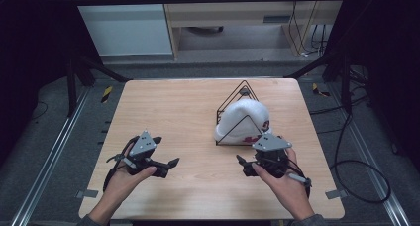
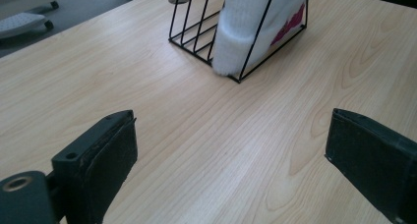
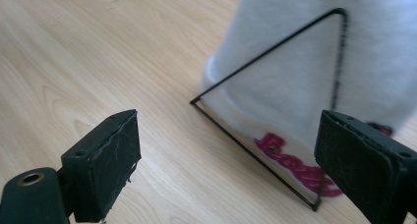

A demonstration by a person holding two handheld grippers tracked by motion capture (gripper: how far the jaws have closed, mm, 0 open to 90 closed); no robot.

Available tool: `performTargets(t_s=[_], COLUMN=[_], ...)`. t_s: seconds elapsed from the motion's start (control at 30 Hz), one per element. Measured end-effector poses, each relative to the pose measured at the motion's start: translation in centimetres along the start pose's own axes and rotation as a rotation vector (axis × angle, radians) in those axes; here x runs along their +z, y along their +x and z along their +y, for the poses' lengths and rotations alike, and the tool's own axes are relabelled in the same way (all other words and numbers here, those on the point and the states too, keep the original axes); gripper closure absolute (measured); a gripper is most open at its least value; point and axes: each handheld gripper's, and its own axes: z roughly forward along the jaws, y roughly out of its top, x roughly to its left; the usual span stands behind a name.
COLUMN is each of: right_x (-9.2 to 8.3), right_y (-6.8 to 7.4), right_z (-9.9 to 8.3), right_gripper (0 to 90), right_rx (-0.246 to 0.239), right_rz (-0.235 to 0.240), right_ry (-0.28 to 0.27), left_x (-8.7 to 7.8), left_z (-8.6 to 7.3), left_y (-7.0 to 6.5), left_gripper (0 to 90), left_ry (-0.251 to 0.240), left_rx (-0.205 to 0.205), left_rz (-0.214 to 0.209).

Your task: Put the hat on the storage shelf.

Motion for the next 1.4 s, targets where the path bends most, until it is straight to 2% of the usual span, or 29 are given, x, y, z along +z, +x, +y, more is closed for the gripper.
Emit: performTargets(t_s=[0.07,0.2,0.33,0.57,0.73,0.83,0.97,1.03,1.07,1.13,1.2,1.3,1.37,1.4], right_x=[0.2,1.1,1.9,3.5,4.8,5.6,7.1,8.2,8.2,8.8,9.6,10.9,12.2,12.2], right_y=[0.3,1.4,2.4,3.4,4.2,4.7,5.5,5.9,5.9,6.3,6.6,6.9,7.3,7.3], right_z=[0.1,0.1,-0.2,-0.8,-1.0,-1.1,-1.1,-1.1,-1.1,-1.1,-1.1,-1.0,-0.8,-0.8], right_gripper=[10.2,11.2,11.4,11.7,11.1,10.8,10.6,10.5,10.5,10.5,10.5,10.6,11.6,11.6], right_rx=[-0.006,-0.011,-0.015,-0.009,-0.024,-0.034,-0.044,-0.019,-0.019,-0.009,-0.004,0.007,0.029,0.029], right_rz=[0.008,0.052,0.077,0.130,0.162,0.169,0.181,0.199,0.199,0.215,0.226,0.228,0.222,0.222], right_ry=[0.004,0.002,0.003,0.024,0.036,0.059,0.092,0.097,0.097,0.094,0.107,0.132,0.137,0.137], left_x=[-0.1,0.0,0.1,0.4,0.8,0.8,0.7,0.7,0.7,0.8,0.9,1.1,1.4,1.4], left_z=[-0.3,-1.1,-1.8,-3.1,-4.2,-4.9,-6.2,-6.9,-6.9,-7.4,-7.8,-8.3,-8.6,-8.6], left_y=[0.2,0.9,1.1,1.3,1.8,2.0,2.9,3.7,3.7,4.6,5.2,6.0,6.5,6.7], left_gripper=[5.0,4.3,4.2,4.2,4.7,4.8,5.0,5.0,5.0,5.0,5.2,5.1,5.1,5.1], left_ry=[0.018,0.031,0.040,0.048,0.041,0.039,0.047,0.058,0.058,0.079,0.083,0.106,0.114,0.112], left_rx=[-0.003,-0.007,-0.007,-0.020,-0.017,-0.033,-0.063,-0.082,-0.082,-0.090,-0.112,-0.114,-0.130,-0.134], left_rz=[0.000,0.021,0.017,0.042,0.044,0.049,0.062,0.076,0.076,0.103,0.104,0.120,0.114,0.113])
